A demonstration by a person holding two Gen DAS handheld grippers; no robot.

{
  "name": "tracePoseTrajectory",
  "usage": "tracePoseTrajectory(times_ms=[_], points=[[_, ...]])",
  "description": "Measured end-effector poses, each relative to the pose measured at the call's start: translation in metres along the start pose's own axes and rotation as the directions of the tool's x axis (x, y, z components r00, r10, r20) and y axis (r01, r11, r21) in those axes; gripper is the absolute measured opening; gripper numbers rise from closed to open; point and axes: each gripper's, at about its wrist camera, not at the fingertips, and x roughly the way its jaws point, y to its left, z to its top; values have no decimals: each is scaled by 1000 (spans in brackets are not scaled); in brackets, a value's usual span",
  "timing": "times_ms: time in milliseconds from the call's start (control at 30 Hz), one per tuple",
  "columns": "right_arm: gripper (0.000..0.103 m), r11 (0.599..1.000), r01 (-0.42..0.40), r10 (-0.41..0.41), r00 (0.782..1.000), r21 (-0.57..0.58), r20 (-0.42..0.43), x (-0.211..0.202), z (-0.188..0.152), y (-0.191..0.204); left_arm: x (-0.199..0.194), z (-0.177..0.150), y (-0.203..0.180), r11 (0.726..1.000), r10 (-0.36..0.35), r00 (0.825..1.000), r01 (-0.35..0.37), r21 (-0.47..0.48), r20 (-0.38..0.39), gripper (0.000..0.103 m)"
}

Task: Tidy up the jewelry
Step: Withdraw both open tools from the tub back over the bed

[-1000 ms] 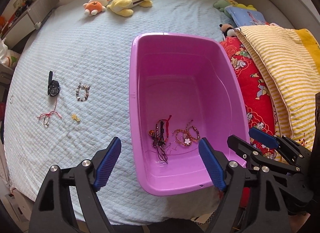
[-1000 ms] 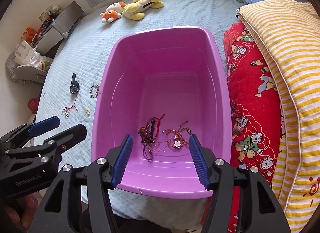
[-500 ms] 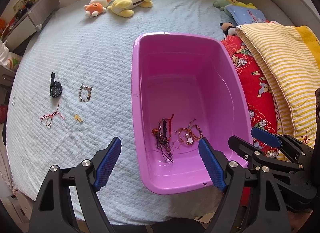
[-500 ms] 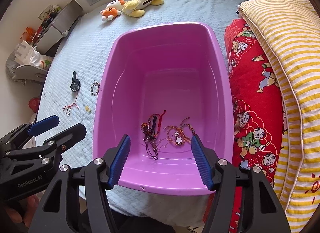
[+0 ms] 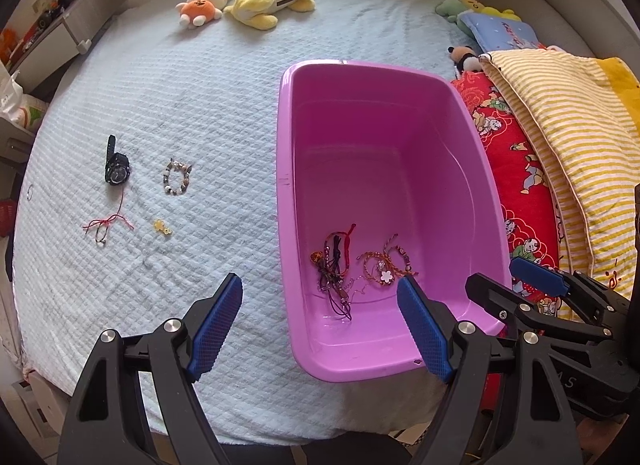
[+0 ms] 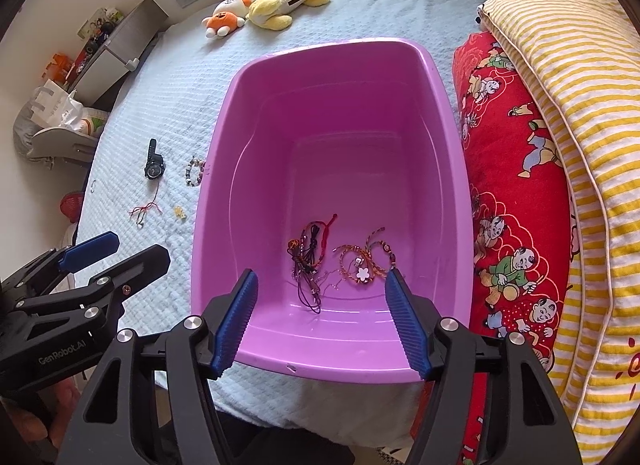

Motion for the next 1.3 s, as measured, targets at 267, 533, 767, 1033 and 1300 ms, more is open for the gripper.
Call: tracePoseTrajectory(times_ms=[267, 533, 767, 1033, 1300], points=[[63, 1000, -7, 7, 1000, -8, 1, -4, -7, 5, -3, -5, 1, 1000, -4, 1000, 4, -12, 6, 78], [63, 1000, -24, 24, 1000, -15, 5, -8, -15, 12, -10, -15, 8, 1000, 6, 1000, -6, -30, 18, 78], [63, 998, -39, 39, 999, -43, 4, -11, -26, 26, -19, -29, 20, 998, 22, 999, -21, -67, 26, 78], [64, 992, -79, 78, 997, -96, -9, -7, -39, 54, -24, -63, 54, 985, 47, 999, -45, -167, 8, 78], [64, 978, -108, 103, 994, -180, -39, 4, -61, 109, -41, -102, 107, 972, 72, 997, -67, -227, 12, 78]])
